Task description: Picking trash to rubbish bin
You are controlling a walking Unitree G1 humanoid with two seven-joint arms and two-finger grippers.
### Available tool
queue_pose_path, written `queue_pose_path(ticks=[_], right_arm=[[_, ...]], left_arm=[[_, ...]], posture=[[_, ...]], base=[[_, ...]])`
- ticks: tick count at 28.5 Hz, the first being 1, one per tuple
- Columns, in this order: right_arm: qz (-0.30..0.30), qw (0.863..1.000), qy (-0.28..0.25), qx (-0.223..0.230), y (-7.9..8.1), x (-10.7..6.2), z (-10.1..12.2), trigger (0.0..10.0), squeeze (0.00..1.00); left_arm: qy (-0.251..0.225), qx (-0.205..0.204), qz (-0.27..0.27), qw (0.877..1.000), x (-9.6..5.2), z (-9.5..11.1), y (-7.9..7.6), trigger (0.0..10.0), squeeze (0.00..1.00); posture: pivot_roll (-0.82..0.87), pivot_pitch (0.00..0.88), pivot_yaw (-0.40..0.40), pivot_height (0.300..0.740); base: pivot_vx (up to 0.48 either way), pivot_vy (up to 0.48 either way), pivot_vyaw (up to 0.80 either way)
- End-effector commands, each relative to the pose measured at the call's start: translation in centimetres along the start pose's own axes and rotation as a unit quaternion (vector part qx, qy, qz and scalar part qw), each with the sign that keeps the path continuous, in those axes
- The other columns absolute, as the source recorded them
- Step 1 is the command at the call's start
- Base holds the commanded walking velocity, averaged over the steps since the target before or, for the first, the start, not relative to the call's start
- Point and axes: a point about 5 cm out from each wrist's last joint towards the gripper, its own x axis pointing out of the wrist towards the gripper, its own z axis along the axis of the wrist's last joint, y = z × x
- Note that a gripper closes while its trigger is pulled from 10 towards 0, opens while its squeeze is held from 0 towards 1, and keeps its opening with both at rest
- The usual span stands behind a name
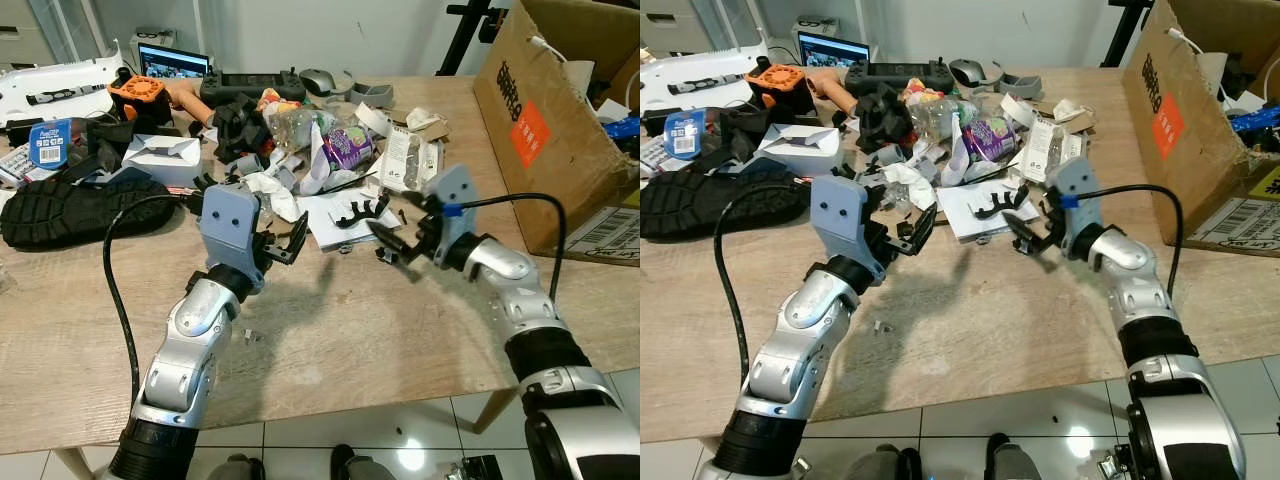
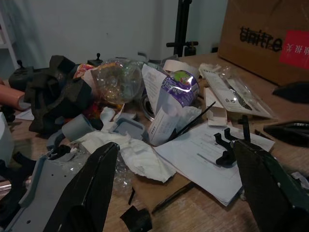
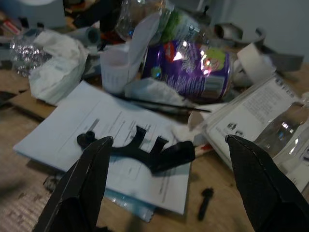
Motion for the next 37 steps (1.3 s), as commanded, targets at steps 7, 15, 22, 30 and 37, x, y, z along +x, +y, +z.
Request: queue_pose_path(ticks=[7,15,22,30,37], right_arm=[[-0.081,0.996,-0.02,0.013,-1.9,-0.6,0.1,10.0,0.0],[-0.16,0.976,-0.027,0.147,-3.0,-1.3,-2.0,10.0,0.0],[-0.162,0.965,-0.017,0.206,-2.1,-1.0,-3.5,10.0,0.0],[-0.139,0.963,-0.009,0.231,-0.9,-0.1,-3.9,10.0,0.0],[-0.128,0.963,-0.001,0.238,-0.4,0.5,-3.9,10.0,0.0]], left_arm=[[0.007,-0.001,-0.004,1.0,-0.1,-0.4,-0.4,10.0,0.0],[-0.005,0.001,-0.009,1.0,-0.2,0.2,-0.2,10.0,0.0],[0.008,0.012,-0.102,0.995,-1.6,0.2,-1.7,10.0,0.0],[0.017,0.022,-0.109,0.994,-1.8,0.2,-1.8,10.0,0.0],[0.022,0.028,-0.11,0.993,-2.1,0.3,-1.6,10.0,0.0]], posture=[[0.05,0.233,-0.044,0.74],[0.08,0.249,-0.044,0.74],[0.12,0.268,-0.025,0.74],[0.14,0.263,-0.018,0.74],[0.15,0.257,-0.018,0.74]], base=[[0.0,0.0,0.0],[0.0,0.0,0.0],[0.0,0.0,0.0],[0.0,0.0,0.0],[0.0,0.0,0.0]])
